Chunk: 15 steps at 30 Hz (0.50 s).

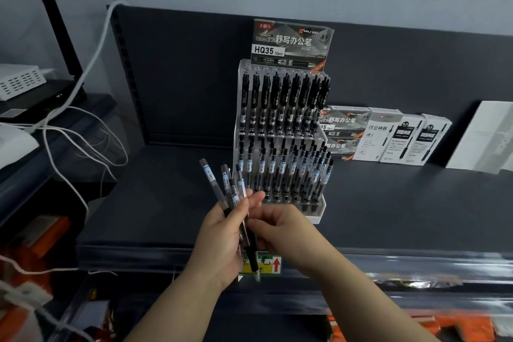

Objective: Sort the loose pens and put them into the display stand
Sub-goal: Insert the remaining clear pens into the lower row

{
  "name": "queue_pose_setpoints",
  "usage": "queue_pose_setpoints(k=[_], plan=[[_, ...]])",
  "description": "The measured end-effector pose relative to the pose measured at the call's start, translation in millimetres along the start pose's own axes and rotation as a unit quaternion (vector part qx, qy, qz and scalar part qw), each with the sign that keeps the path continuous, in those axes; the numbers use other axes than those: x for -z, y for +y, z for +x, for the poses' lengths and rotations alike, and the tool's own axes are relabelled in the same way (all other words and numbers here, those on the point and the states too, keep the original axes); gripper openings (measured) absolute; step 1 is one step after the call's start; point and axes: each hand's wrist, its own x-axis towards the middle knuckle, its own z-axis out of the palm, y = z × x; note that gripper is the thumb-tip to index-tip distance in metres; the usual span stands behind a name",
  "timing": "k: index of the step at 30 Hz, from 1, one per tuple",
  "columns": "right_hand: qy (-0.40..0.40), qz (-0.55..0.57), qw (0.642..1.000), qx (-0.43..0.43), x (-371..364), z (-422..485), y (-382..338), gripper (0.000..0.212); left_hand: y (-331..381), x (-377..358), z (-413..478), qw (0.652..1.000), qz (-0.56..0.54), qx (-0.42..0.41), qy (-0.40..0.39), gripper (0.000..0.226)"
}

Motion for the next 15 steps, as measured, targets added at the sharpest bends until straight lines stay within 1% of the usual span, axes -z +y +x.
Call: queue_pose_setpoints(k=[2, 3, 5, 7, 8, 10, 15], plan=[[0.027, 0.012, 1.000, 0.002, 1.9, 0.7, -1.7, 0.013, 0.8, 2.9, 1.7, 1.000, -0.008, -0.003, 0.013, 0.019], [0.065, 0.005, 0.998, 0.006, 4.2, 1.7, -1.9, 0.012, 1.1, 4.7, 3.3, 1.000, -0.014, -0.006, 0.027, 0.016], [0.184, -0.020, 0.983, 0.016, 13.3, 6.4, 0.8, 0.010, 1.9, 9.1, 5.9, 0.998, -0.021, -0.010, 0.056, 0.011], [0.305, -0.022, 0.951, 0.035, 26.5, 10.9, 4.0, 0.010, 3.4, 12.6, 6.8, 0.997, -0.010, -0.011, 0.076, 0.010], [0.346, -0.025, 0.937, 0.041, 32.7, 12.4, 5.6, 0.009, 3.5, 13.8, 7.1, 0.997, -0.004, -0.011, 0.081, 0.011], [0.385, -0.054, 0.921, 0.039, 39.9, 14.2, 9.0, 0.008, 2.9, 14.5, 7.1, 0.997, 0.003, -0.012, 0.078, 0.013], [0.387, -0.189, 0.902, 0.032, 41.2, 19.8, 19.0, 0.022, 2.7, 11.8, 6.8, 0.998, 0.005, -0.019, 0.064, 0.017]])
